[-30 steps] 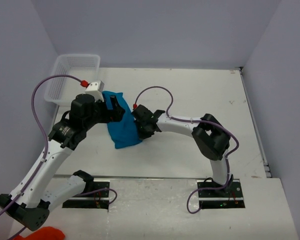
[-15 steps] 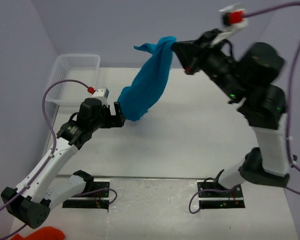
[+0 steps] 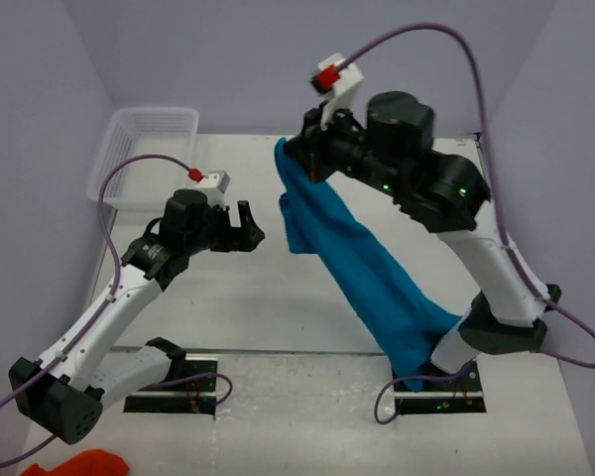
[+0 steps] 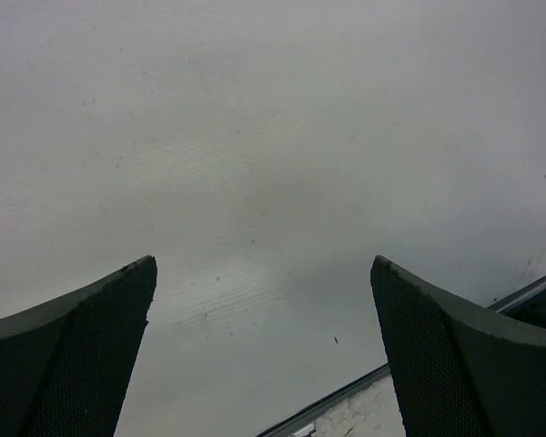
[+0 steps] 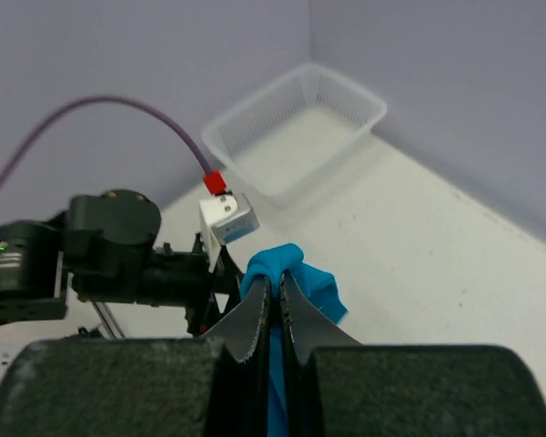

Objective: Fold and stack the t-shirts
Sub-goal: Flatten out the tshirt

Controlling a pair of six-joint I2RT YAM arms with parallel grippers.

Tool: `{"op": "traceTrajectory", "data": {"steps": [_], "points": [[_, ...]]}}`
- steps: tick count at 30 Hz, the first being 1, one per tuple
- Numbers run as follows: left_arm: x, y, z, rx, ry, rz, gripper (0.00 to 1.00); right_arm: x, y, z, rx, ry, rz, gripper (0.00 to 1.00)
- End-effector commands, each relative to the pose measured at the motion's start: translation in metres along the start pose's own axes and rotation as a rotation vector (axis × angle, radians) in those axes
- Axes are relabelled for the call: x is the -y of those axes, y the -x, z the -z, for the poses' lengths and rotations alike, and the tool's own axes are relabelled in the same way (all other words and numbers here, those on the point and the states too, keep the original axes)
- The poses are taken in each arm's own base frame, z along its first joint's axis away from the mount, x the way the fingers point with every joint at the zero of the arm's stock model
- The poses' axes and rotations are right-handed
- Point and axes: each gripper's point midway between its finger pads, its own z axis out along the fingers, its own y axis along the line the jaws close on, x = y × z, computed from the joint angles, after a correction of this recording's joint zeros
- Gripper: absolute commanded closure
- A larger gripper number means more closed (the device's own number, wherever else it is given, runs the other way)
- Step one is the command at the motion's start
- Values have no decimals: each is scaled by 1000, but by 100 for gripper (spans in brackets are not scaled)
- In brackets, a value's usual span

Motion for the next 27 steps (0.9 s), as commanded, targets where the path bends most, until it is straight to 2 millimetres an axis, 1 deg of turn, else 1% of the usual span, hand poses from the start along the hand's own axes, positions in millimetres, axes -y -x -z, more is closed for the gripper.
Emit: {"op": "traceTrajectory", "data": {"steps": [1, 2, 4, 6, 7, 9, 10, 11, 12, 13, 15, 16, 17, 18, 19, 20, 21, 22, 26, 27], "points": [[14, 12, -2, 30, -67, -28, 0, 0, -5, -2, -46, -26, 15, 100], [13, 15, -1, 42, -57, -28, 0, 0, -9, -11, -61, -37, 20, 100], [7, 19, 2, 66, -19, -29, 0, 10, -3, -12, -40, -95, 22, 100], [6, 24, 9, 90, -10, -31, 0, 21, -4, -18, -39, -150, 47, 100], [3, 26, 14, 102, 10, -32, 0, 35, -7, -22, -46, -205, 55, 100], [2, 26, 19, 108, 16, -37, 0, 52, -14, -28, -64, -264, 41, 100], [3, 24, 20, 100, 10, -38, 0, 65, -23, -33, -85, -311, 38, 100], [4, 22, 20, 91, 1, -45, 0, 86, -27, -34, -92, -378, 29, 100], [5, 18, 20, 79, -9, -48, 0, 101, -34, -38, -109, -430, 30, 100], [7, 14, 19, 61, -26, -49, 0, 124, -39, -37, -121, -496, 23, 100], [8, 6, 17, 38, -43, -44, 0, 146, -49, -41, -151, -547, 21, 100], [11, 1, 16, 22, -66, -44, 0, 163, -50, -40, -155, -583, 17, 100], [11, -6, 13, -2, -75, -45, 0, 169, -55, -41, -169, -593, 19, 100], [15, -10, 12, -21, -104, -51, 0, 175, -60, -44, -183, -599, 16, 100], [14, -14, 10, -36, -107, -53, 0, 184, -64, -44, -194, -609, 10, 100], [11, -21, 5, -61, -102, -57, 0, 185, -67, -46, -201, -595, -1, 100], [10, -24, 3, -71, -99, -60, 0, 189, -72, -48, -210, -596, -8, 100], [7, -27, 1, -83, -93, -62, 0, 189, -76, -50, -219, -589, -8, 100], [-18, -50, -16, -155, 20, -49, 0, 192, -84, -53, -232, -590, -18, 100], [-30, -52, -19, -155, 80, -45, 0, 193, -86, -53, -233, -589, -21, 100]]}}
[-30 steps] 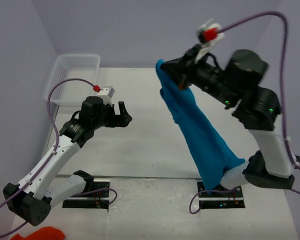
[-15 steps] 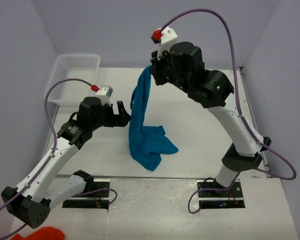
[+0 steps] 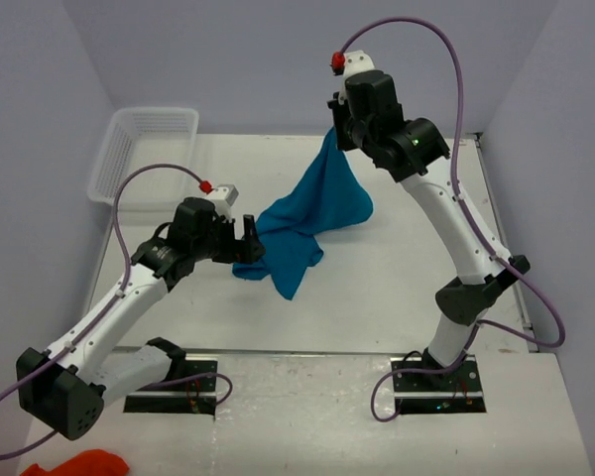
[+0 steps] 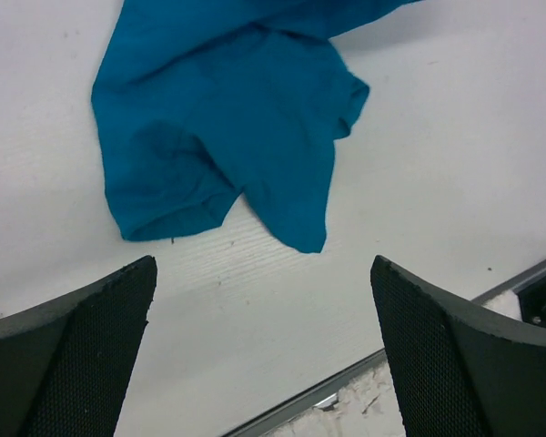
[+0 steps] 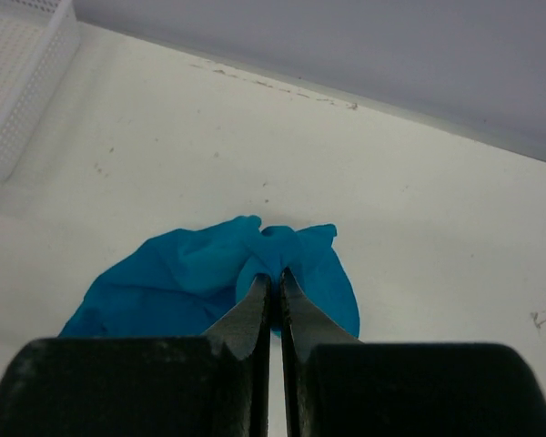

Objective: Fold and stack the t-shirts
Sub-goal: Flatten out the tshirt

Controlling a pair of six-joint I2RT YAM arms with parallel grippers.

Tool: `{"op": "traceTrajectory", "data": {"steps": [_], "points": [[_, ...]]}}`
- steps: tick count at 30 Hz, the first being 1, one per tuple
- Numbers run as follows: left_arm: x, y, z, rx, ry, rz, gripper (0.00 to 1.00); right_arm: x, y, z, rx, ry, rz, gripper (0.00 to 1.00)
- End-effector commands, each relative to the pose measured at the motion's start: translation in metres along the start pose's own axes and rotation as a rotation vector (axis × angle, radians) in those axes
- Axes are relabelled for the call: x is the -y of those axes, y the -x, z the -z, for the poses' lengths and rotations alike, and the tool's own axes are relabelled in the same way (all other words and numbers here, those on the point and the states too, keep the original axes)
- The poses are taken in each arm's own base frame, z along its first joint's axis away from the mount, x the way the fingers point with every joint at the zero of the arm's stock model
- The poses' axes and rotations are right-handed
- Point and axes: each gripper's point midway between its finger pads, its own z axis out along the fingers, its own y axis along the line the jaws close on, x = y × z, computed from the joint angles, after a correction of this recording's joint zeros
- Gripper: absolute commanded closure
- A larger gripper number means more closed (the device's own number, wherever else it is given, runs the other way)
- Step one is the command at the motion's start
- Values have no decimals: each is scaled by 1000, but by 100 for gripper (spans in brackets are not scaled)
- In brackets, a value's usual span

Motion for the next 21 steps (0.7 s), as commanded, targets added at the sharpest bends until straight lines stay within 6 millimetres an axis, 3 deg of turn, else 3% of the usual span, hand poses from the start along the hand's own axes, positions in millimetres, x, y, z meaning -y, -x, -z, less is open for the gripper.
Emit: {"op": "traceTrajectory", "data": {"steps": [1, 7, 9, 13, 21], "points": [[-29, -24, -16, -77, 128, -2, 0, -4, 20, 8, 73, 36, -51, 100], [-65, -39, -41, -105, 316, 57, 0, -6, 30, 22, 104, 79, -67, 100], [-68, -37, -49, -99, 333, 76, 1, -6, 31, 29, 112, 90, -73, 100], [-75, -43, -69, -129, 381, 111, 21, -4, 31, 39, 124, 104, -85, 100], [-82, -53, -86, -166, 410, 107, 23, -4, 30, 45, 132, 126, -76, 100]]}}
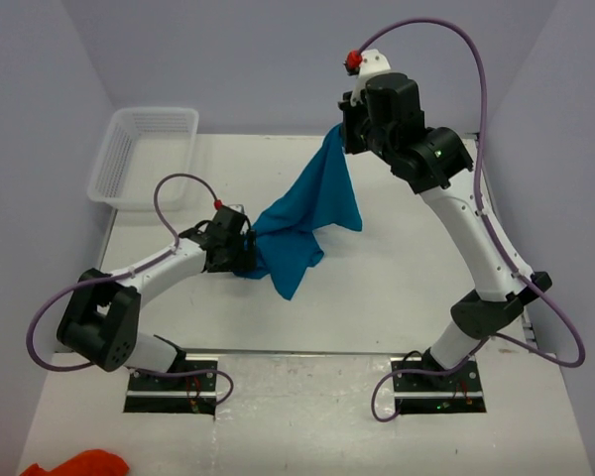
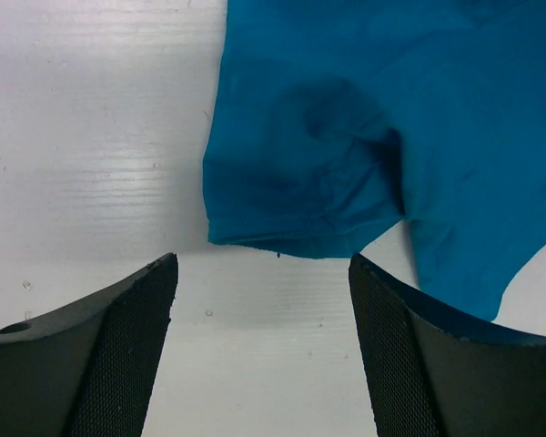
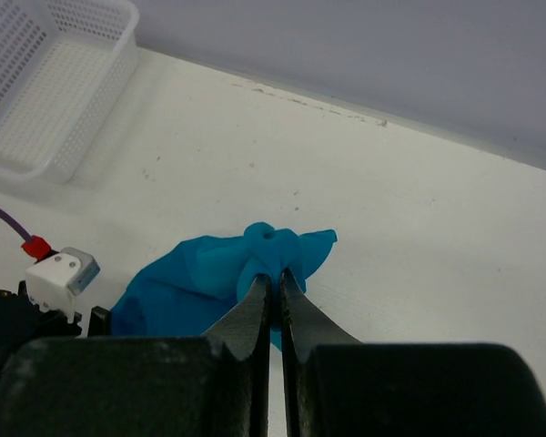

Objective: Fold and stack the t-shirts
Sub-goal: Flatten out the tshirt

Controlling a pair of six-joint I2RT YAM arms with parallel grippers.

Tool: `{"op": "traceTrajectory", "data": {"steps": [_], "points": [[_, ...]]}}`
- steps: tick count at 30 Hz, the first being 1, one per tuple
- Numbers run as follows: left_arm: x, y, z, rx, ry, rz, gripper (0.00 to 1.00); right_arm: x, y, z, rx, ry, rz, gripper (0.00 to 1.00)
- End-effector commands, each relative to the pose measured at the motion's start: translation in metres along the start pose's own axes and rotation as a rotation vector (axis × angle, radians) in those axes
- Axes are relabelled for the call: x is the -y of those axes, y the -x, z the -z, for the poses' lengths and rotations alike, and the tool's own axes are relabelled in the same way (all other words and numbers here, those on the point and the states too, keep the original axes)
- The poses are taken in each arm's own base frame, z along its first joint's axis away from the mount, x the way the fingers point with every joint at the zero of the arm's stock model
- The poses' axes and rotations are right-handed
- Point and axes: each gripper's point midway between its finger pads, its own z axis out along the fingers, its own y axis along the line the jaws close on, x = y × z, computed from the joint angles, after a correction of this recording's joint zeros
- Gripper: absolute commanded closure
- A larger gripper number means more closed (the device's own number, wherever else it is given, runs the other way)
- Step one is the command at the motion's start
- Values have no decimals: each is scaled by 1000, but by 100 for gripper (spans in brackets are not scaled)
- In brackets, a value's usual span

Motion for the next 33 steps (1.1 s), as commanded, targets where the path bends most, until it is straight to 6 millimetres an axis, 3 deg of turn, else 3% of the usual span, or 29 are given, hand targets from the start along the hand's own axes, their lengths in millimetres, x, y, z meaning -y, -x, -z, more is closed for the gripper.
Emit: {"op": "traceTrajectory", "data": {"steps": [1, 11, 12, 13, 15, 20, 23, 27, 31, 33], "points": [[9, 22, -2, 78, -2, 29, 23, -1, 24, 15, 85, 34, -32, 100], [8, 31, -16, 83, 35, 4, 28, -8, 22, 15, 78, 79, -46, 100], [10, 33, -17, 85, 29, 4, 31, -8, 21, 15, 75, 77, -47, 100], [11, 34, -20, 84, 27, 3, 41, -8, 20, 14, 73, 80, -46, 100], [14, 39, -24, 88, 27, 2, 48, -8, 18, 14, 69, 79, -45, 100], [21, 44, -30, 80, 13, -8, 50, -7, 17, 16, 68, 76, -47, 100], [23, 47, -28, 85, 7, -12, 58, -6, 17, 16, 66, 74, -49, 100], [22, 46, -24, 89, 1, -17, 83, -6, 14, 13, 57, 73, -58, 100], [20, 40, -22, 79, -4, -20, 88, -6, 12, 11, 50, 77, -65, 100], [18, 35, -25, 64, -1, -25, 98, -6, 13, 11, 53, 75, -69, 100]]}}
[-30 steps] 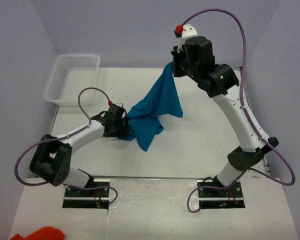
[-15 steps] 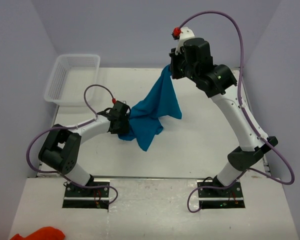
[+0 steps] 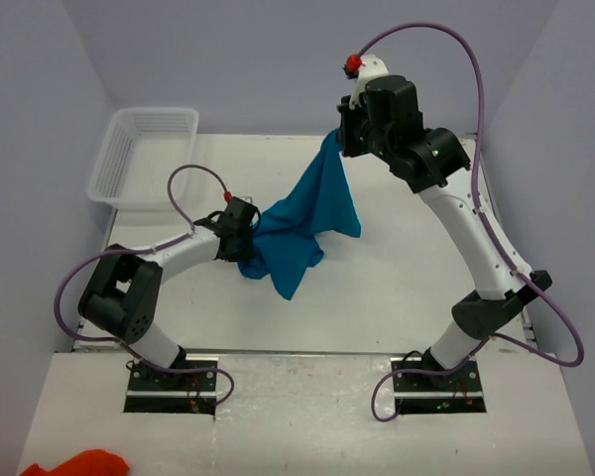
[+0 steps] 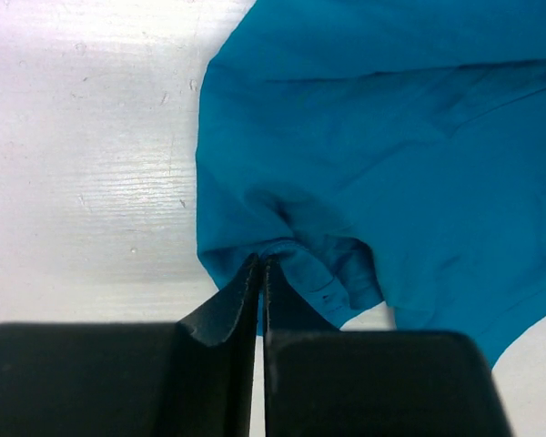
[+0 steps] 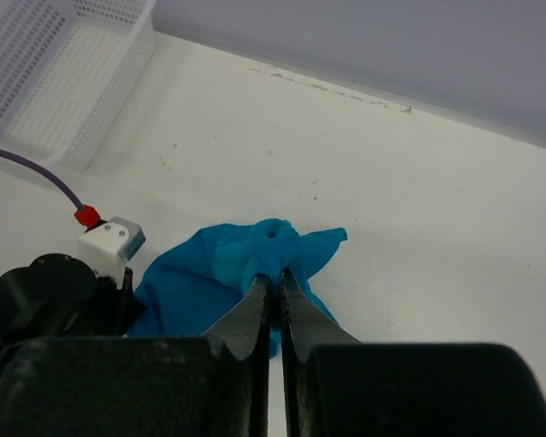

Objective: Fold and stack the t-shirts
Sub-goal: Flatten out the tshirt

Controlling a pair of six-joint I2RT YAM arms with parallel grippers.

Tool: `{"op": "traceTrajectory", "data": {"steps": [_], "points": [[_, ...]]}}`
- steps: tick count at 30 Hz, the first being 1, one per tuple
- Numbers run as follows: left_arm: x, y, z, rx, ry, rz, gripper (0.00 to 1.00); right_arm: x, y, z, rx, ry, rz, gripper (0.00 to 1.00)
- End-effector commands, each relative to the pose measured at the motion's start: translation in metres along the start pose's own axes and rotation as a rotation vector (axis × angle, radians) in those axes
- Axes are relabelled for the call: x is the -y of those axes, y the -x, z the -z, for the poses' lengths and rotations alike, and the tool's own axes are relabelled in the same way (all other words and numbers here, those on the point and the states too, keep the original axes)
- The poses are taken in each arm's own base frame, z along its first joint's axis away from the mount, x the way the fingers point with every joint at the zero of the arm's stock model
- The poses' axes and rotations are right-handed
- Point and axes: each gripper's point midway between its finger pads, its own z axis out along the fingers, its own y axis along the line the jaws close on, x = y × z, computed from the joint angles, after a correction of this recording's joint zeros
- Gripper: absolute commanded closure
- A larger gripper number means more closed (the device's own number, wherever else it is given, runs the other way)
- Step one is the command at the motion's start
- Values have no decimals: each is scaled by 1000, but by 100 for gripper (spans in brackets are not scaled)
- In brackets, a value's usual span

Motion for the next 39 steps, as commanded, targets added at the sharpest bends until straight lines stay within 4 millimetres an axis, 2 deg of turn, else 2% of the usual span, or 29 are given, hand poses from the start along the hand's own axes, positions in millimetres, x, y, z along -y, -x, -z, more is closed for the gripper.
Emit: {"op": "traceTrajectory", "data": {"steps": [1, 5, 8, 10, 11, 13, 14, 15, 16, 17, 18, 19, 20, 23, 25, 26, 31, 33, 36, 39], "points": [[7, 10, 7, 46, -32, -7, 100, -3, 24, 16, 82, 26, -37, 100], [4, 9, 6, 48, -25, -9, 100, 0, 22, 14, 77, 17, -37, 100], [3, 16, 16, 85, -23, 2, 100, 3, 18, 12, 69, 4, -39, 100], [5, 25, 34, 124, -45, 13, 100, 12, 14, 9, 61, -38, -38, 100], [9, 40, 54, 181, -76, 27, 100, 18, 14, 10, 62, -63, -47, 100], [8, 51, 82, 236, -86, 44, 100, 33, 11, 11, 53, -127, -47, 100], [11, 75, 119, 340, -126, 65, 100, 52, 13, 13, 60, -203, -54, 100], [9, 84, 138, 381, -128, 78, 100, 64, 11, 13, 52, -250, -60, 100], [-4, 86, 154, 397, -77, 87, 100, 76, 10, 17, 43, -290, -64, 100], [-6, 106, 190, 483, -92, 110, 100, 98, 11, 20, 47, -354, -81, 100], [-11, 111, 206, 511, -78, 113, 100, 107, 11, 23, 48, -374, -90, 100], [-20, 108, 216, 504, -46, 110, 100, 116, 12, 29, 54, -387, -101, 100], [-27, 120, 240, 565, -29, 132, 100, 129, 13, 32, 57, -411, -110, 100], [-38, 123, 271, 617, -19, 156, 100, 146, 15, 41, 65, -452, -107, 100], [-43, 123, 284, 637, -13, 171, 100, 156, 17, 52, 74, -491, -107, 100], [-46, 126, 297, 670, -25, 188, 100, 159, 18, 55, 75, -505, -101, 100], [-68, 132, 340, 767, 28, 220, 100, 183, 24, 91, 100, -614, -99, 100], [-74, 134, 357, 797, 32, 233, 100, 186, 26, 108, 121, -631, -112, 100], [-81, 132, 378, 834, 20, 267, 100, 188, 12, 128, 102, -659, -146, 100], [-86, 127, 388, 847, 15, 278, 100, 189, -8, 135, 56, -679, -157, 100]]}}
